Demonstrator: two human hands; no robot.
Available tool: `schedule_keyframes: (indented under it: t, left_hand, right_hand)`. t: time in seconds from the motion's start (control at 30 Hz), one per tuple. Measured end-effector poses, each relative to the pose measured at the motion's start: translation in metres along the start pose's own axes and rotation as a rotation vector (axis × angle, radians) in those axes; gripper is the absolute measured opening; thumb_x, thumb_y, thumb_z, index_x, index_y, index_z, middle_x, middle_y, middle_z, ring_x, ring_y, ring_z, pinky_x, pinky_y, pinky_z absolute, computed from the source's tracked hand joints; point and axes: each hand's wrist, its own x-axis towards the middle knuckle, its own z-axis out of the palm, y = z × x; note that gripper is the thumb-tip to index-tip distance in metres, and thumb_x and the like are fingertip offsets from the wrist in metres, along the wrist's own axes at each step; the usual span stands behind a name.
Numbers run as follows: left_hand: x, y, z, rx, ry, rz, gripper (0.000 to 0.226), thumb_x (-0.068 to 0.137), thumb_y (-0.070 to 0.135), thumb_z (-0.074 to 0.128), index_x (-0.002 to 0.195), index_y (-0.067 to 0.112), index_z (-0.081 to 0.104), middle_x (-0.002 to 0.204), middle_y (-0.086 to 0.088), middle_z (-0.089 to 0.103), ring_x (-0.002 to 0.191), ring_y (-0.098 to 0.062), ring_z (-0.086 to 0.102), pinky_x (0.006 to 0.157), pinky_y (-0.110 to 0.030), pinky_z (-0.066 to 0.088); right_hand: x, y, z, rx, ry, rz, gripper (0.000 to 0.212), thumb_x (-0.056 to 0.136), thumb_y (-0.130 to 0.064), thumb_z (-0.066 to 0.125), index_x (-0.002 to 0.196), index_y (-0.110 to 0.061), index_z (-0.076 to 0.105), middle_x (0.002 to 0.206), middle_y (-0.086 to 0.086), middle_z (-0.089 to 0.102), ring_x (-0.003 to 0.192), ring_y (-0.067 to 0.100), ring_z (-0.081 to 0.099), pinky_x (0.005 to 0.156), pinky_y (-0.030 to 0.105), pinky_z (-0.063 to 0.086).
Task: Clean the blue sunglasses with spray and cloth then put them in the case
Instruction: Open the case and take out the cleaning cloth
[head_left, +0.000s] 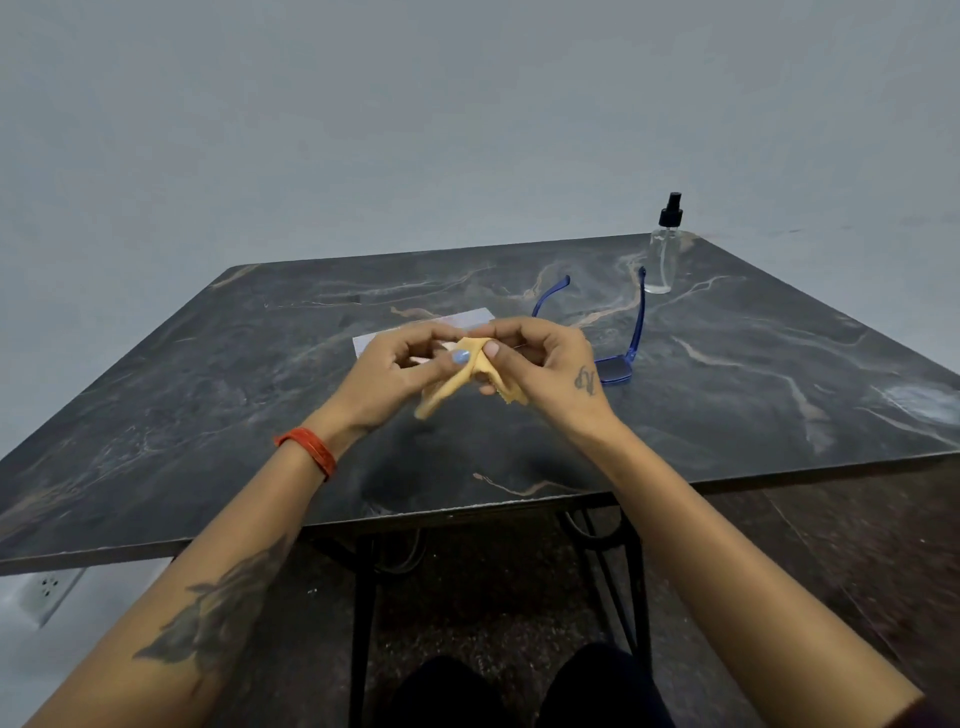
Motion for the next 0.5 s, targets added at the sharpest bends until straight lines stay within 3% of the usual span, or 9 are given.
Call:
schedule_keyframes:
  t: [0.13,0.23,0.37,0.5]
  left_hand:
    - [-0.002,0.000,0.004,-0.104,-0.059,-0.130,0.013,0.074,0.031,0.066,0.080,0.021,0.070,0.065,0.013,0.064,0.060,0.001,0.054,0.057,-0.010,0.041]
    - [-0.004,-0.003,0.009,-0.103,-0.067,-0.226,0.014,0.073,0.032,0.069,0.082,0.021,0.070,0.066,0.007,0.060,0.062,-0.003,0.048,0.057,-0.018,0.035]
    - [-0.005,-0.004,0.019,-0.025,-0.035,-0.262,0.007,0.079,0.020,0.072,0.084,0.024,0.070,0.060,0.016,0.061,0.058,0.004,0.052,0.054,-0.007,0.036]
    - [-0.004,-0.003,0.030,0.078,0.010,-0.263,0.010,0.077,0.019,0.074,0.084,0.026,0.071,0.080,0.001,0.068,0.073,-0.005,0.056,0.066,-0.016,0.041]
  right_hand:
    - [-0.008,-0.001,-0.025,-0.059,-0.057,0.091,0.017,0.086,0.000,0.062,0.102,0.000,0.066,0.087,0.015,0.069,0.071,0.011,0.067,0.056,0.022,0.057]
    - [-0.011,0.000,-0.043,-0.039,-0.050,0.216,0.016,0.080,0.001,0.068,0.094,-0.006,0.068,0.079,0.006,0.067,0.066,0.003,0.064,0.054,0.017,0.053]
    - [-0.014,0.005,-0.063,-0.163,-0.065,0.313,0.016,0.078,0.000,0.070,0.086,-0.013,0.070,0.077,0.000,0.068,0.070,0.005,0.061,0.065,0.015,0.050]
    - [-0.015,0.009,-0.073,-0.345,-0.026,0.338,0.019,0.078,-0.001,0.070,0.085,-0.018,0.072,0.078,-0.002,0.068,0.075,0.007,0.058,0.066,0.013,0.045]
